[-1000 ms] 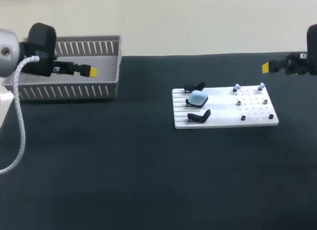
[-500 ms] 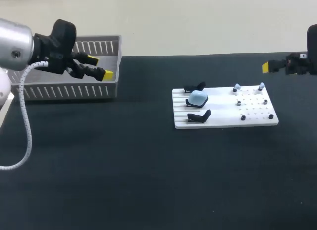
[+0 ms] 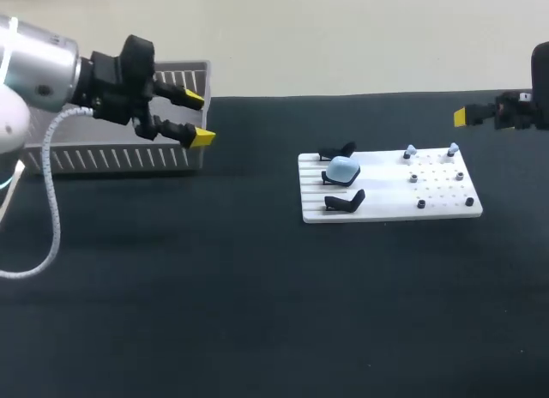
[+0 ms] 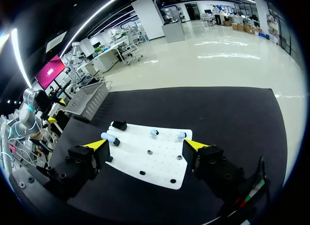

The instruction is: Pick up each earbud case from the left stands, insert the matching earbuds, close the lid, and place the case in the box.

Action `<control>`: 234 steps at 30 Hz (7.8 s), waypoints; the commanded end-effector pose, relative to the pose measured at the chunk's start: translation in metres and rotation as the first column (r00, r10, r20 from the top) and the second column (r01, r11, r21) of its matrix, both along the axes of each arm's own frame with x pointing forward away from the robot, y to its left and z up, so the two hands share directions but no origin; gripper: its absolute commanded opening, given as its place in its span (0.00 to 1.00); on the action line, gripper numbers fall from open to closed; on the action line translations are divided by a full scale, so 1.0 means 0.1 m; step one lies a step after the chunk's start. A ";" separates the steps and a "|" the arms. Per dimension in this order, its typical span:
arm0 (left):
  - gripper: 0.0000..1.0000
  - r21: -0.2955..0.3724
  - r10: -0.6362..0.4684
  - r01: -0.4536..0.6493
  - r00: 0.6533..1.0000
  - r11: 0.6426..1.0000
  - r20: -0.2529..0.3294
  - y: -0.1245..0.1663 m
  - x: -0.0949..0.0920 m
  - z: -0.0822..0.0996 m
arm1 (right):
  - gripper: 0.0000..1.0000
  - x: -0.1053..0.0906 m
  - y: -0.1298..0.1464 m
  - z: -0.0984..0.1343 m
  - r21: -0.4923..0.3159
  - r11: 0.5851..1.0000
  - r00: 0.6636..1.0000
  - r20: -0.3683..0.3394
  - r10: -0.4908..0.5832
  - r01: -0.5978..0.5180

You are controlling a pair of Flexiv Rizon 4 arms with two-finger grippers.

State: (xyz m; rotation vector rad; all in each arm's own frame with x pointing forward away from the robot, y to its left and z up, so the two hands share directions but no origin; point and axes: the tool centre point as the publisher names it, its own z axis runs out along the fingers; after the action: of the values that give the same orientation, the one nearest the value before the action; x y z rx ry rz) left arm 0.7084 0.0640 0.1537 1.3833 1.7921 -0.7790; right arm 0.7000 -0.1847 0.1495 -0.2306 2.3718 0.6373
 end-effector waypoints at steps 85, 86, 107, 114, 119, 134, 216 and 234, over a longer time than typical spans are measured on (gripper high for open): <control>1.00 -0.140 -0.291 0.295 0.956 0.945 0.044 -1.16 0.02 -0.80 | 1.00 0.00 0.00 0.00 -0.002 1.000 1.000 0.000 -0.001 0.001; 1.00 -0.139 -0.293 0.296 0.955 0.945 0.044 -1.17 0.02 -0.80 | 1.00 0.00 0.00 0.00 -0.002 1.000 1.000 0.000 -0.001 0.001; 1.00 -0.149 -0.326 0.319 0.945 0.936 -0.021 -1.33 0.13 -0.97 | 1.00 0.00 0.00 0.00 -0.002 1.000 1.000 0.000 -0.001 0.001; 0.85 -0.154 -0.336 0.328 0.941 0.932 -0.031 -1.40 0.14 -1.00 | 1.00 0.00 0.00 0.00 -0.002 1.000 1.000 0.000 -0.001 0.001; 0.76 -0.151 -0.335 0.327 0.942 0.933 -0.031 -1.41 0.15 -1.01 | 1.00 0.00 0.00 0.00 -0.002 1.000 1.000 0.000 -0.001 0.001; 0.82 -0.163 -0.382 0.368 0.922 0.915 -0.063 -1.64 0.18 -1.10 | 1.00 0.00 0.00 0.00 -0.002 1.000 1.000 0.000 -0.001 0.001; 0.52 -0.135 -0.433 0.420 0.898 0.898 -0.084 -2.08 0.14 -1.28 | 1.00 0.00 0.00 0.00 -0.002 1.000 1.000 0.000 -0.001 0.001; 0.00 -0.120 -0.435 0.424 0.897 0.898 -0.084 -2.11 0.18 -1.30 | 1.00 0.00 0.00 0.00 -0.002 1.000 1.000 0.000 -0.001 0.001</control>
State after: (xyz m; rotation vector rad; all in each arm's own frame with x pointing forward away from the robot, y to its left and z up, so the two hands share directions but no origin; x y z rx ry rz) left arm 0.7235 -0.1457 0.0252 1.7201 1.5119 -1.1793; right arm 0.7000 -0.1847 0.1495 -0.2305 2.3719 0.6372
